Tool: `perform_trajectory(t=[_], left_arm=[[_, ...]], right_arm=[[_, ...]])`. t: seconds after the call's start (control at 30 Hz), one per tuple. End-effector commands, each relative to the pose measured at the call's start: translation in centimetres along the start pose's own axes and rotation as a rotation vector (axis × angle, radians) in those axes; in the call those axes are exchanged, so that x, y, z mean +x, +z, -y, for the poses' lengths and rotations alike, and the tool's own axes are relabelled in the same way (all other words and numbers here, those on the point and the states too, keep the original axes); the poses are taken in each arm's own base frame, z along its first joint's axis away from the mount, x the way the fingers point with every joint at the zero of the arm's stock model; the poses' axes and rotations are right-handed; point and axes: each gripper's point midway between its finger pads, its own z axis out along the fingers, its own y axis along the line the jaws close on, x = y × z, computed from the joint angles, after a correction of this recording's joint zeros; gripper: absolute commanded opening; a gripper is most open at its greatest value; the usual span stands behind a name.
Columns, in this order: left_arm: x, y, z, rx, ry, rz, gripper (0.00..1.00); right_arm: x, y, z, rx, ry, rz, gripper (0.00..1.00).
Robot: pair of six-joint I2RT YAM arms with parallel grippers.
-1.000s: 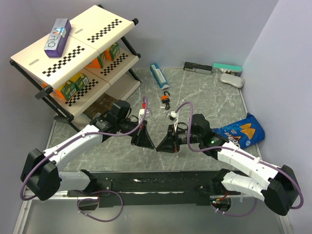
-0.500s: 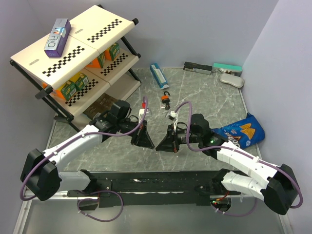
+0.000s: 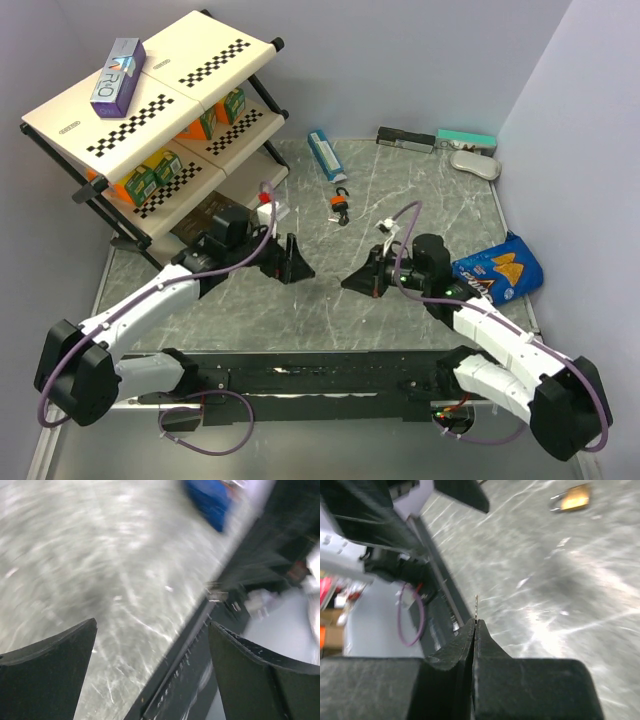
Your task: Unlock with the key
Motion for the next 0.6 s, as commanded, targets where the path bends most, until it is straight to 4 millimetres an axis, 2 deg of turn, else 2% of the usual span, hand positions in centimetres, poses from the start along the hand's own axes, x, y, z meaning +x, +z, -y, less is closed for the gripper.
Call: perform_trajectory(t=[0.0, 0.03, 0.07, 0.1, 0.33, 0.5, 0.57], left_arm=[[-0.2, 0.1, -5.6, -0.293, -0.223, 0.163, 0.96], [0.3, 0.3, -6.0, -0.307, -0.277, 0.175, 0.97], [-0.2, 0.5, -6.4, -0.31, -0.29, 0.217, 0.97], [1.6, 1.0, -7.5, -0.34, -0.361, 0.2, 0.97], [4.8, 3.0, -11.8, -0.484, -0.497, 0.147, 0.99], [5.4, 5.1, -12.6, -0.452, -0.542, 0.14, 0.99], [6.0, 5.6, -13.6, -0.483, -0.56, 0.128, 0.99]], right_arm=[[-2.4, -1.7, 0.9, 0.061, -0.047, 0.129, 0.0], [-2.5, -2.1, 0.8, 0.068, -0.057, 0.146, 0.0], [-2.4, -2.4, 1.2, 0.084, -0.059, 0.157, 0.0], [-2.5, -2.7, 1.3, 0.099, -0.062, 0.169, 0.0], [-2.1, -4.0, 1.1, 0.119, -0.097, 0.22, 0.0], [-1.9, -4.2, 1.1, 0.113, -0.1, 0.237, 0.0], [-1.7, -4.2, 1.2, 0.113, -0.099, 0.233, 0.0]])
